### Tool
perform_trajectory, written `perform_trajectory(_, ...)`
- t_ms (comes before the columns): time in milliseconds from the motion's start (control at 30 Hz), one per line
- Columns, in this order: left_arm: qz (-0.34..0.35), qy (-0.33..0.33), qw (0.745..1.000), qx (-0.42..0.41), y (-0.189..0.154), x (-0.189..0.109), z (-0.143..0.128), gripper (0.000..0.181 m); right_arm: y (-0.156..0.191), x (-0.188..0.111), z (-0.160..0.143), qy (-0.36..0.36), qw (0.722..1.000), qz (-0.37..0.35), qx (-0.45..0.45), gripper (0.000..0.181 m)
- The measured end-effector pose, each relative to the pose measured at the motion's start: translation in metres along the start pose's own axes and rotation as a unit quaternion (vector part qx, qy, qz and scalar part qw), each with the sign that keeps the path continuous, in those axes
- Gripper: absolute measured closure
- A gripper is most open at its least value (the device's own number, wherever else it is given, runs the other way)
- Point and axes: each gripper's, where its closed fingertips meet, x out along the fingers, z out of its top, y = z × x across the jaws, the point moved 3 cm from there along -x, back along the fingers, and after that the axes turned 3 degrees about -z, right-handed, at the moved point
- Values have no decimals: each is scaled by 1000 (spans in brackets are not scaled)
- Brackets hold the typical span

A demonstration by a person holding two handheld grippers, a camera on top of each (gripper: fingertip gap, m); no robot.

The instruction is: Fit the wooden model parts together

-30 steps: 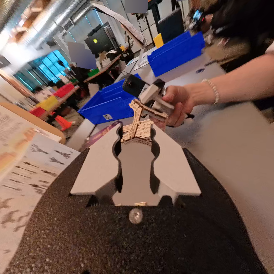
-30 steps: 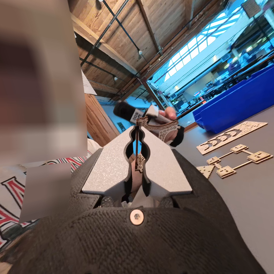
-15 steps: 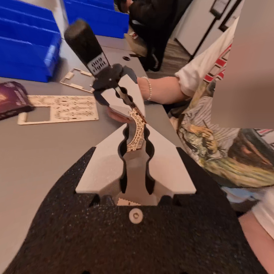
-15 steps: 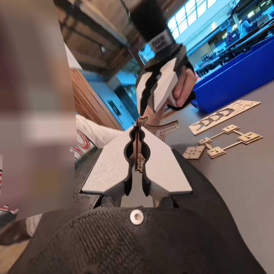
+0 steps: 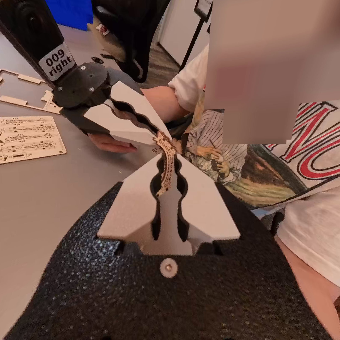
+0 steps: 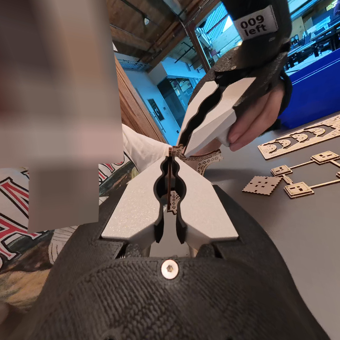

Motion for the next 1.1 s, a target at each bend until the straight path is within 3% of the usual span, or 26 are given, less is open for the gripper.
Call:
perform_trajectory(100,-32,-30,999,-8,-1,1,5,181,3,2,-3,10,1000,6,-6,180)
perform_trajectory(300,-69,-33,997,-26,1,8,0,169,6,4,-6,24,999,15,-20,180)
perform_trajectory(633,-129,-48,990,-19,0,14,-4,178,6,6,-11,35,999,16,-21,181)
perform_trajectory(1100,-153,-39,987,-25,5,11,-7,181,0,4,-11,33,999,10,23,180)
